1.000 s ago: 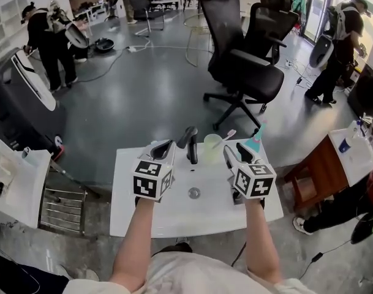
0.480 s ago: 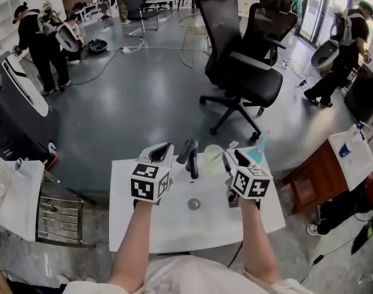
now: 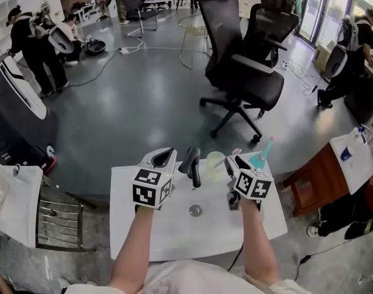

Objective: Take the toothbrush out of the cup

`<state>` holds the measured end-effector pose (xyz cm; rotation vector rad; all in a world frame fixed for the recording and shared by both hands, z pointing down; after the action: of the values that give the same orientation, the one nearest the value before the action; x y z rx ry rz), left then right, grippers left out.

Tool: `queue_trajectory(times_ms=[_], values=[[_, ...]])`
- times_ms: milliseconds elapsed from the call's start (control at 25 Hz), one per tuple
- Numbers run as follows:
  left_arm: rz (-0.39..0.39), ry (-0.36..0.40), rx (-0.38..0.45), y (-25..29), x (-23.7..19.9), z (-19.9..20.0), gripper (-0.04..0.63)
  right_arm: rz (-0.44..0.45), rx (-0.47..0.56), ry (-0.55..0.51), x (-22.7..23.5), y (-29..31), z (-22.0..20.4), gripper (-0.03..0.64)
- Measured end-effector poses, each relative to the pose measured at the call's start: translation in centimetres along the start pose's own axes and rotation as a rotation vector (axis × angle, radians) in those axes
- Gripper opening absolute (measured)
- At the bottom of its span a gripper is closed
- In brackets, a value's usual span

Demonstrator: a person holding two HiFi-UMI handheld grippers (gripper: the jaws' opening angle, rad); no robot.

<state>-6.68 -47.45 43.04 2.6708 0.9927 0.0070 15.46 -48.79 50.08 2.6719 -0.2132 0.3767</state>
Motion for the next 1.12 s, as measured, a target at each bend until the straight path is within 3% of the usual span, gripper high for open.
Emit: queue_trajectory(times_ms=[400, 600, 1120], values=[[0.005, -0.006, -0.018, 0.1, -1.4, -0.9, 0.002, -0.015, -0.018, 0.029, 0.3, 2.2, -0.7, 0.127], [0.009, -0.015, -0.018, 0.2, -2.1, -1.2, 0.002, -0.03, -0.014, 0.016, 0.3, 2.5, -0.6, 0.044], [0.018, -0.021, -0.027, -0.4, -2.4, -1.6, 0.002, -0.01, 0.043, -0.069, -1.4, 2.0, 1.3, 0.025]])
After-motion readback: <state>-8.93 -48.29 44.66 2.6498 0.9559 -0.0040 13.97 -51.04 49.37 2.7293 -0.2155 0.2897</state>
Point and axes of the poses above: the fingertips, and each gripper's own axes: y forward along the fingers, x to its right, z out of its top, the point moved 2 cm from there along -y, backward along the fingers, and after that the axes turned 9 degrees about -z, right-handed, at the moved point
